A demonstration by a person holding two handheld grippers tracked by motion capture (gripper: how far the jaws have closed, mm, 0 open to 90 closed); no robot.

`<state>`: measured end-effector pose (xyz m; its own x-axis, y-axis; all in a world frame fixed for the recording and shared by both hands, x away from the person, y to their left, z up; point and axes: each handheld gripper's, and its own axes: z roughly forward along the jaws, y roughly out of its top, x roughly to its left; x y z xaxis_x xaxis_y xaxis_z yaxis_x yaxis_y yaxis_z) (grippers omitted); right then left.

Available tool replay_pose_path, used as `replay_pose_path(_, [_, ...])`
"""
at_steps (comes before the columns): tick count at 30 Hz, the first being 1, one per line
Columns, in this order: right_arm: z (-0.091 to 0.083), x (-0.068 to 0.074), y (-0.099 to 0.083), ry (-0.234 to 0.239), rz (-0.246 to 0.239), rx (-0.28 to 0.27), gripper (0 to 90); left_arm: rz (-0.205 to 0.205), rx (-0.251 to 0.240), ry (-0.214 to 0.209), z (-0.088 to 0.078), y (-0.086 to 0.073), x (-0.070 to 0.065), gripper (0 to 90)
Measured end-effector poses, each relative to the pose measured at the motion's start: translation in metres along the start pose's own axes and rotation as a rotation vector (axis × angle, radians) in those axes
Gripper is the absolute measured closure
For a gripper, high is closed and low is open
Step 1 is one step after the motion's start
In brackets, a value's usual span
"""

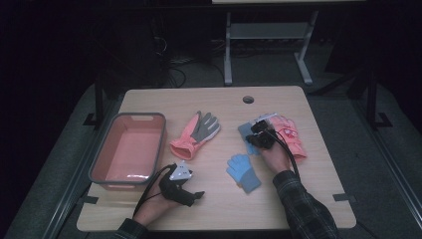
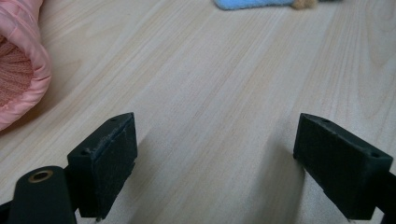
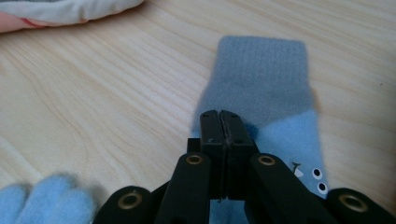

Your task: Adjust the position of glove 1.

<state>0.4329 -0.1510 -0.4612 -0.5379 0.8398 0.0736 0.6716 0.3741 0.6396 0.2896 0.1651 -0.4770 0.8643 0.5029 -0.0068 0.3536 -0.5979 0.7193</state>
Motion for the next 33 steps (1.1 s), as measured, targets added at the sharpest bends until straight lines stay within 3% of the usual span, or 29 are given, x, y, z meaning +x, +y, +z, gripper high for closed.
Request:
replay_pose_path(11, [-0.046, -0.004, -0.001, 0.026, -0.013, -0.107, 90.0, 0.005, 0.004, 0.001, 0.000, 0.000, 0.001, 12.7])
replay_pose_path(18, [-0.080, -0.001, -0.018, 0.052, -0.016, -0.151, 90.0, 0.001, 0.001, 0.000, 0.000, 0.000, 0.000, 12.7])
replay_pose_path(26, [-0.117, 0.006, -0.056, 0.068, -0.055, -0.148, 90.0, 0.006, 0.001, 0.003, 0.000, 0.001, 0.001, 12.7])
replay_pose_path(33, [-0.130, 0.009, -0.089, 0.086, -0.061, -0.100, 90.0, -0.006, -0.005, 0.003, 0.001, 0.000, 0.000, 12.8])
